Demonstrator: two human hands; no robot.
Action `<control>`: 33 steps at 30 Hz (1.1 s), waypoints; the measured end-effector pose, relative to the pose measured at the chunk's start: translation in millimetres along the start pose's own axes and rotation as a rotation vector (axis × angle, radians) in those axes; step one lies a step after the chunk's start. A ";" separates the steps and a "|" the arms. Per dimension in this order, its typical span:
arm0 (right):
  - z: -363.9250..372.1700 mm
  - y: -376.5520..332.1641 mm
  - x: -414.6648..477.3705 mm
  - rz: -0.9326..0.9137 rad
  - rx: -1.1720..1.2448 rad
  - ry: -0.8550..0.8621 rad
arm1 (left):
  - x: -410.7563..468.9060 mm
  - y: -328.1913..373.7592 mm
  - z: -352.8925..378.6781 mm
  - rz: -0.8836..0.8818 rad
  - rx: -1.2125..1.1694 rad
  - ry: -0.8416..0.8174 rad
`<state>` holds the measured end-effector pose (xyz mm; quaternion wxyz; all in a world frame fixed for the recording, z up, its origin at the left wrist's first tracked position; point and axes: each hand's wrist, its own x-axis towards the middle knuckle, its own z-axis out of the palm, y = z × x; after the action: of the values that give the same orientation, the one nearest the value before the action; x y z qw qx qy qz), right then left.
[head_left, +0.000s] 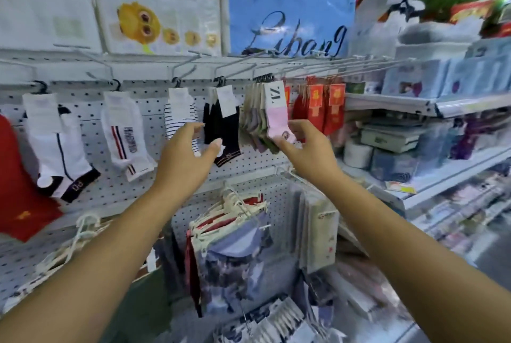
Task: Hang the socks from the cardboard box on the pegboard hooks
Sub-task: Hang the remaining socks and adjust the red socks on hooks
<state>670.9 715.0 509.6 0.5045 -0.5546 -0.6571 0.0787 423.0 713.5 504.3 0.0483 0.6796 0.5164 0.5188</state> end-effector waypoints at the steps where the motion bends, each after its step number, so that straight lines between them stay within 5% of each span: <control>1: -1.9 6.9 11.7 0.015 0.031 0.008 | 10.7 2.5 10.3 -0.009 0.000 0.001; 16: 44.7 44.4 192.5 -0.028 0.194 -0.016 | 177.8 -21.2 96.3 -0.142 -0.068 0.092; 29: 68.3 62.8 210.5 -0.142 0.327 -0.028 | 197.4 -51.6 103.8 -0.164 -0.123 0.160; 33: 58.9 77.5 204.8 -0.181 0.353 -0.043 | 175.6 -43.1 117.1 -0.096 -0.018 0.328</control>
<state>702.4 936.2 547.9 0.5847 -0.3944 -0.6909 0.1590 470.8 920.5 539.9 -0.0057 0.5599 0.5446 0.6244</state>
